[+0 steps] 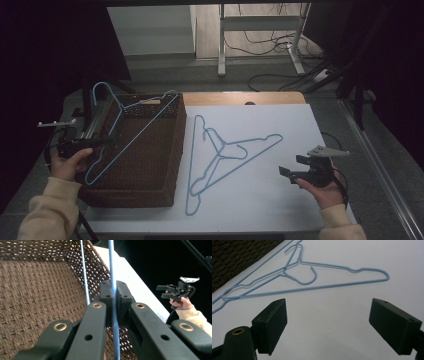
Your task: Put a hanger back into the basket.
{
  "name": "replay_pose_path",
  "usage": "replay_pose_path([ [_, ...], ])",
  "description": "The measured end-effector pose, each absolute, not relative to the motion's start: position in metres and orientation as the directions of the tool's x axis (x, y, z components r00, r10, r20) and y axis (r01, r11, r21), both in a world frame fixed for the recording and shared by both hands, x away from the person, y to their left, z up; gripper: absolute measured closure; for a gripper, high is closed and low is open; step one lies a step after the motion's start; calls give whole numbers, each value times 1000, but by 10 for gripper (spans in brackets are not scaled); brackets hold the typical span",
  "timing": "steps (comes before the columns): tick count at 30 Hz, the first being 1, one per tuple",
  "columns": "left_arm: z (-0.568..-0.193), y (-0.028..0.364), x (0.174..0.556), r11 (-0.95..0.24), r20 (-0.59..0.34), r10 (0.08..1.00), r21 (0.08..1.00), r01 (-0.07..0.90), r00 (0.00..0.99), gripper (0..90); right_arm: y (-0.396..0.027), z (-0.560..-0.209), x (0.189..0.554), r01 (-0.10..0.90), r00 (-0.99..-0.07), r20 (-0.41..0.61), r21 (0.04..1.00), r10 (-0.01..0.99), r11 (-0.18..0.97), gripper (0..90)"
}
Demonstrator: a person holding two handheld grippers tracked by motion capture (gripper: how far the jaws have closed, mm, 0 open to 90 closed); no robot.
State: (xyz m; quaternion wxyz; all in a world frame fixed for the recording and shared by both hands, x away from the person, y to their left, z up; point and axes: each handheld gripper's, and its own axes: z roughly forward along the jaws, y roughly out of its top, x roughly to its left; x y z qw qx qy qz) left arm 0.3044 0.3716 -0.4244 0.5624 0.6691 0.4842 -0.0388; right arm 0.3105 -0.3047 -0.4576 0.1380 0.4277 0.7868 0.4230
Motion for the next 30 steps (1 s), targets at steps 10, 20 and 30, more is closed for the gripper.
replay_pose_path([
  [10, -433, 372, 312, 77, -593, 613, 702, 708, 521, 862, -305, -458, 311, 558, -595, 145, 782, 790, 277, 152],
  [20, -437, 372, 315, 54, -470, 786, 700, 712, 402, 435, -305, -458, 310, 557, -599, 146, 783, 787, 278, 152],
  [30, -421, 347, 301, -83, -358, 791, 741, 666, 496, 320, -303, -457, 310, 554, -603, 144, 783, 784, 282, 152],
])
